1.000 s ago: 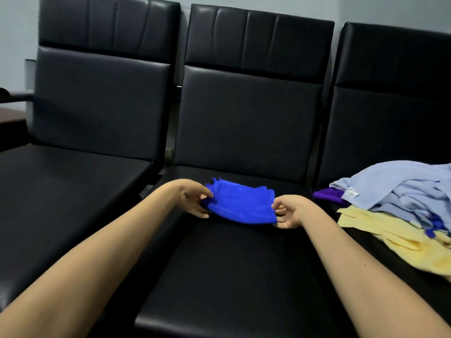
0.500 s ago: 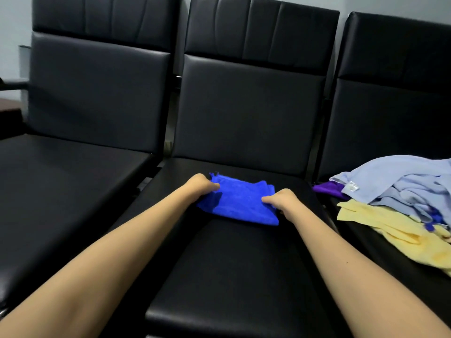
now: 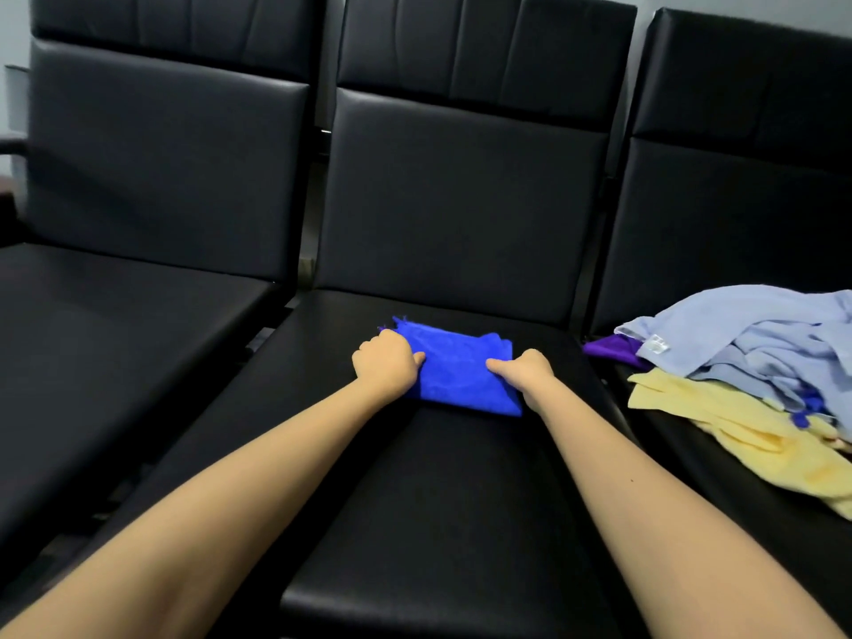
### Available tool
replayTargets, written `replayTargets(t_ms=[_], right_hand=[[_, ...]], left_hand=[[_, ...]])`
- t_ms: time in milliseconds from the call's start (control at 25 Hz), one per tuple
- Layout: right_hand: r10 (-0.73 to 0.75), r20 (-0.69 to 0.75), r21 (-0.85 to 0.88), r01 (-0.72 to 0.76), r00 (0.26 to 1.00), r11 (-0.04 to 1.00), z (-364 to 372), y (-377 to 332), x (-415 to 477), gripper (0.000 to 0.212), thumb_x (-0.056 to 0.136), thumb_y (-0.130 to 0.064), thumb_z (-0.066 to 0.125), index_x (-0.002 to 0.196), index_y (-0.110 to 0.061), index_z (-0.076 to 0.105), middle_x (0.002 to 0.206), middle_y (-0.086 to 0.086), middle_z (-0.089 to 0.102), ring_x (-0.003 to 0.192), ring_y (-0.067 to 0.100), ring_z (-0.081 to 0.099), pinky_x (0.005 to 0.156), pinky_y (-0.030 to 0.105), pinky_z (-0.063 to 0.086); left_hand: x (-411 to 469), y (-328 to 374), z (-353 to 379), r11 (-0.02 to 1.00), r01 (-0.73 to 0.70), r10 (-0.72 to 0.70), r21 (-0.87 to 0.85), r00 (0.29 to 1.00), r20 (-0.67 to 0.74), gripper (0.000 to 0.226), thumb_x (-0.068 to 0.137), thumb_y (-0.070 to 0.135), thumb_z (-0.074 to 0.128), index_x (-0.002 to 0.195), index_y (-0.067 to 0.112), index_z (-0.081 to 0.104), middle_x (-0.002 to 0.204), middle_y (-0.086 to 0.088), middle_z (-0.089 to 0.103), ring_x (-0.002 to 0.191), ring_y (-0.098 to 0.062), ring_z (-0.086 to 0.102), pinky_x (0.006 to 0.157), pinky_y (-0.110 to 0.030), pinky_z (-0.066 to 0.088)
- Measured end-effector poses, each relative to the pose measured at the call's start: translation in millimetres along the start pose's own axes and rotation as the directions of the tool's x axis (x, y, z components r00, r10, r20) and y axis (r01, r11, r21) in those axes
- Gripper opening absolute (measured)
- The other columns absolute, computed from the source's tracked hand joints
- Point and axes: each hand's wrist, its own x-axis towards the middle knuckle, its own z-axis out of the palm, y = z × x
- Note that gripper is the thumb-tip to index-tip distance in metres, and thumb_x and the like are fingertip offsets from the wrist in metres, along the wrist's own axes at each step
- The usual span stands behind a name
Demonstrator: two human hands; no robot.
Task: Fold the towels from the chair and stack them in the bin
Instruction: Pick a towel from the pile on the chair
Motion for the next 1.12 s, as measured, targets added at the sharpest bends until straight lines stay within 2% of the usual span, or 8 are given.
replayTargets(t_ms=[80, 160, 320, 400, 480, 560, 760, 1120], right_hand=[[-0.008, 0.028, 0.01, 0.008, 1.0, 1.0, -1.8, -0.6, -2.8, 0.015, 0.082, -0.012, 0.066, 0.083, -0.006, 0.053, 0.082, 0.006, 0.051, 0.078, 0.023, 0.055, 0.063, 0.028, 0.039], [-0.027, 0.063, 0.05, 0.024, 0.998, 0.998, -1.8, -0.8, -6.8, 0.029, 0.08, -0.003, 0.061, 0.061, -0.013, 0.04, 0.062, 0.004, 0.042, 0.056, 0.017, 0.041, 0.051, 0.027, 0.03], [-0.076, 0.047, 0.243, 0.062, 0.996, 0.968, -13.7, 0.9, -21.3, 0.008, 0.084, -0.001, 0.049, 0.079, -0.007, 0.048, 0.066, 0.005, 0.045, 0.056, 0.015, 0.042, 0.047, 0.022, 0.029], [-0.081, 0.004, 0.3, 0.076, 0.997, 0.951, -24.9, 5.2, -29.9, 0.009, 0.085, 0.001, 0.046, 0.089, -0.006, 0.049, 0.07, 0.004, 0.046, 0.058, 0.012, 0.043, 0.045, 0.021, 0.031], [-0.075, -0.043, 0.318, 0.085, 0.996, 0.944, -35.9, 13.0, -40.3, 0.012, 0.085, 0.002, 0.045, 0.086, -0.009, 0.047, 0.07, 0.001, 0.043, 0.059, 0.009, 0.039, 0.045, 0.018, 0.032], [-0.033, -0.057, 0.347, 0.051, 0.998, 0.936, -49.6, 22.9, -52.5, 0.011, 0.085, 0.002, 0.046, 0.086, -0.009, 0.049, 0.069, 0.002, 0.043, 0.059, 0.011, 0.039, 0.048, 0.021, 0.03], [-0.062, -0.113, 0.381, 0.101, 0.992, 0.919, -87.2, 48.3, -75.8, 0.016, 0.09, -0.021, 0.057, 0.078, -0.014, 0.05, 0.089, 0.008, 0.057, 0.085, 0.021, 0.054, 0.071, 0.029, 0.043], [0.016, -0.354, 0.283, 0.091, 0.935, 0.955, -217.5, 133.2, -153.2, 0.014, 0.093, -0.016, 0.05, 0.104, -0.009, 0.054, 0.093, 0.008, 0.052, 0.08, 0.017, 0.047, 0.055, 0.022, 0.035]], left_hand=[[0.3, 3.3, -3.7, 0.996, 0.004, 0.001, -0.091, 0.999, 0.046, 0.043, 0.093, 0.037, 0.056, 0.12, 0.005, 0.051, 0.124, -0.011, 0.056, 0.116, -0.029, 0.054, 0.086, -0.033, 0.042], [3.0, 5.1, -9.1, 0.976, 0.047, -0.017, -0.211, 0.99, 0.142, 0.031, 0.089, 0.027, 0.057, 0.115, 0.012, 0.057, 0.12, -0.006, 0.06, 0.11, -0.027, 0.057, 0.079, -0.03, 0.043], [-5.0, 22.2, -26.4, 0.813, 0.193, -0.031, -0.55, 0.957, 0.29, 0.015, 0.09, 0.008, 0.054, 0.103, 0.003, 0.06, 0.104, -0.01, 0.062, 0.097, -0.026, 0.06, 0.077, -0.033, 0.046], [-14.6, 34.7, -38.7, 0.612, 0.378, 0.019, -0.695, 0.872, 0.49, 0.016, 0.092, 0.001, 0.048, 0.079, 0.003, 0.056, 0.071, -0.01, 0.063, 0.063, -0.021, 0.063, 0.055, -0.027, 0.049], [-24.2, 39.8, -45.2, 0.484, 0.53, 0.098, -0.696, 0.758, 0.645, 0.027, 0.096, 0.006, 0.045, 0.069, 0.007, 0.052, 0.044, -0.007, 0.06, 0.036, -0.017, 0.058, 0.035, -0.021, 0.046], [-33.8, 45.8, -44.9, 0.409, 0.604, 0.118, -0.684, 0.708, 0.696, 0.029, 0.097, 0.017, 0.049, 0.071, 0.008, 0.054, 0.041, -0.006, 0.06, 0.032, -0.016, 0.058, 0.041, -0.025, 0.049], [-76.8, 74.9, -47.6, 0.496, 0.55, 0.167, -0.673, 0.7, 0.695, 0.026, 0.098, 0.014, 0.045, 0.074, 0.007, 0.052, 0.04, -0.005, 0.059, 0.031, -0.015, 0.057, 0.047, -0.027, 0.048], [-194.0, 189.4, -48.3, 0.559, 0.436, 0.377, -0.705, 0.624, 0.685, 0.025, 0.096, 0.006, 0.041, 0.073, 0.008, 0.049, 0.066, -0.007, 0.058, 0.056, -0.017, 0.056, 0.048, -0.022, 0.047]])
